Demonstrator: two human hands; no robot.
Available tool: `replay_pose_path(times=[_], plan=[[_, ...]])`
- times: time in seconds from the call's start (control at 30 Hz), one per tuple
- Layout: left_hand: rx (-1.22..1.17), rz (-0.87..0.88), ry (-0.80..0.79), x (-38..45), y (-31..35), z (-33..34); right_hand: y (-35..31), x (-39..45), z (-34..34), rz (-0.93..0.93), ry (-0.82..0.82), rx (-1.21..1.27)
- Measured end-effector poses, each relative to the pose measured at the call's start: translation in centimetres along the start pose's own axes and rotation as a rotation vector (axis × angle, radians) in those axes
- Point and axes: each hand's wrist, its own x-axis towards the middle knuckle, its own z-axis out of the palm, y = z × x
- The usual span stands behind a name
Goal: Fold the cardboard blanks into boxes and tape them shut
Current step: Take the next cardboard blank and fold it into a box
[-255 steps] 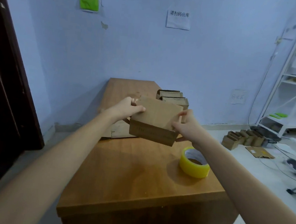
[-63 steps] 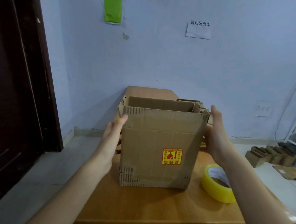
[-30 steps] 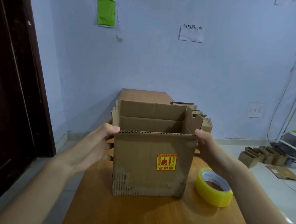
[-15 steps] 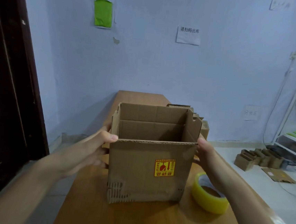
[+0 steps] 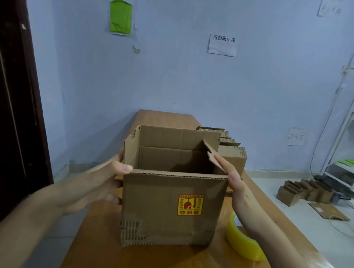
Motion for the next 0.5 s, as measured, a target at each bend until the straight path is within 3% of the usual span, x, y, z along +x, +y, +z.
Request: replay_pose_path(times=[0.1, 0.27, 0.37, 0.5], plan=[[-0.029, -0.019, -0.033, 0.5, -0.3, -0.6, 0.2, 0.4, -0.2, 0.029, -0.029, -0.045], [0.012, 0.11, 0.111, 0.5, -0.9, -0.7, 2.8, 1.3, -1.7, 0.0, -0.186, -0.154], [0.128, 0.153, 0.087, -0.5, -1.1, -1.2, 1.6, 1.8, -1.6, 0.076, -0.144, -0.103], [0.133, 0.114, 0.007, -1.1, -0.1, -0.6, 2.1, 0.9, -1.8, -0.098, -0.16, -0.133]])
